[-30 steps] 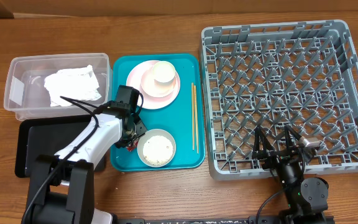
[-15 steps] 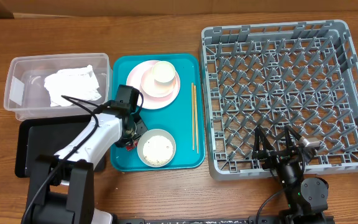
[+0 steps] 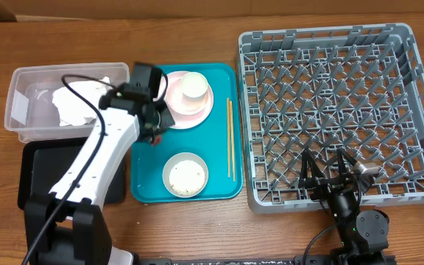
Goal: Sort waste into correct bins and load items into the dishwasher
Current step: 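Carry the red wrapper with the left gripper into the clear bin and release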
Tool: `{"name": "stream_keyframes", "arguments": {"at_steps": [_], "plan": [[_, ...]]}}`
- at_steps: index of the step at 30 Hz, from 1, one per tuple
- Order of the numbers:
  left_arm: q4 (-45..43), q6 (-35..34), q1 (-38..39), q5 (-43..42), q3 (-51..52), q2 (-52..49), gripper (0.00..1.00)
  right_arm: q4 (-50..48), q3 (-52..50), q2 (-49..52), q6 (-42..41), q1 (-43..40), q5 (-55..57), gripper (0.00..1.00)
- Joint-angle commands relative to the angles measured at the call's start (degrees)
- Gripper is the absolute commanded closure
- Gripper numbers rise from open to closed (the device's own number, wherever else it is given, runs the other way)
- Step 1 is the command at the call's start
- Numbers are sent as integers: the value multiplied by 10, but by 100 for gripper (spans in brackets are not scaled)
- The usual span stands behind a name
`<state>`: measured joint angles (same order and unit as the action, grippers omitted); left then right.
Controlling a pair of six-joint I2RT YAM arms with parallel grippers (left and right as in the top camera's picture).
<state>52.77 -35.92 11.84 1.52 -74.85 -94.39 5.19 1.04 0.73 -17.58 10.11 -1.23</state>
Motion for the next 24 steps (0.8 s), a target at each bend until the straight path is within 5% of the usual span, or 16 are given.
{"name": "stream_keyframes", "arguments": {"at_steps": [1, 24], "plan": [[7, 12, -16, 5, -54, 7, 96, -4, -6, -5, 0, -4, 1, 0], [-91, -80, -272, 34, -72, -58, 96, -4, -6, -5, 0, -4, 1, 0]]}}
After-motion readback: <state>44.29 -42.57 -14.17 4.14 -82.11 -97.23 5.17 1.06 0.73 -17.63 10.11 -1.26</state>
